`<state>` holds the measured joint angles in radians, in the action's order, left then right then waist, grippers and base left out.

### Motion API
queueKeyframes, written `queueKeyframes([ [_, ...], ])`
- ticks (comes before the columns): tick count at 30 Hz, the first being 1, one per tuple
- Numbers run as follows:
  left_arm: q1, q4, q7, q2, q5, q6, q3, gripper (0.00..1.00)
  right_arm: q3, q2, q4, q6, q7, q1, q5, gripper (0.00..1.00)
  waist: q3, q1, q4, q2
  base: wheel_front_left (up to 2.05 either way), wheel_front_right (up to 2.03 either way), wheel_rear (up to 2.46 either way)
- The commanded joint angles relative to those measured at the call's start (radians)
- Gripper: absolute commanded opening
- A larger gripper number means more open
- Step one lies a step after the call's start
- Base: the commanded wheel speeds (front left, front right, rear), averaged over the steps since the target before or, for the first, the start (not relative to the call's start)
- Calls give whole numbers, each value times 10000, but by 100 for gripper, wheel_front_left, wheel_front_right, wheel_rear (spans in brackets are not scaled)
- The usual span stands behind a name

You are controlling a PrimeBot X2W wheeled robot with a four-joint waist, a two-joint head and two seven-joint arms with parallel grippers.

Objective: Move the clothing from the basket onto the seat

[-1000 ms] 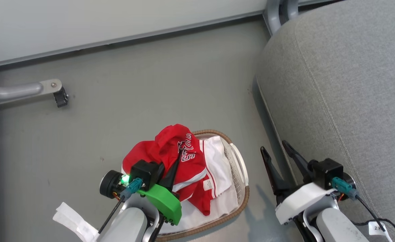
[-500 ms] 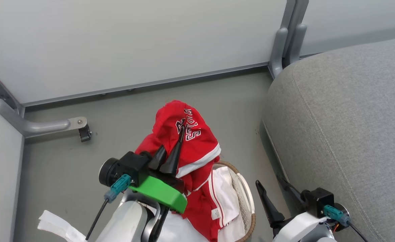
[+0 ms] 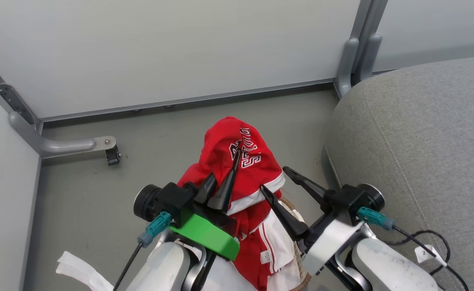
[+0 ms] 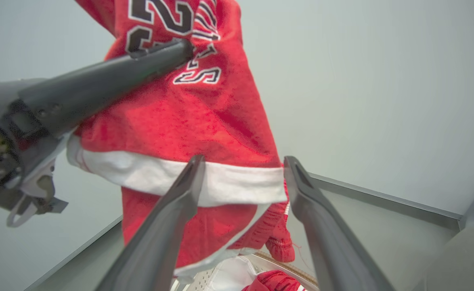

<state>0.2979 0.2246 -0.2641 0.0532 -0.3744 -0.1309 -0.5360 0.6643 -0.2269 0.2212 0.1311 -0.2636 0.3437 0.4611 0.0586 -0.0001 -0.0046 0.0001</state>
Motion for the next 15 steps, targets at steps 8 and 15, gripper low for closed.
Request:
queueKeyframes([
  [8,277,33,-6,28,-417,3,-1009,0,2683,-944,737,-8,-15,2268,1202,100,135,1,463,-1,0,0,0],
  [15,425,-62,-6,128,-973,3,-1746,0,3767,-654,1364,-8,-15,3101,2168,48,191,1,735,-1,0,0,0],
])
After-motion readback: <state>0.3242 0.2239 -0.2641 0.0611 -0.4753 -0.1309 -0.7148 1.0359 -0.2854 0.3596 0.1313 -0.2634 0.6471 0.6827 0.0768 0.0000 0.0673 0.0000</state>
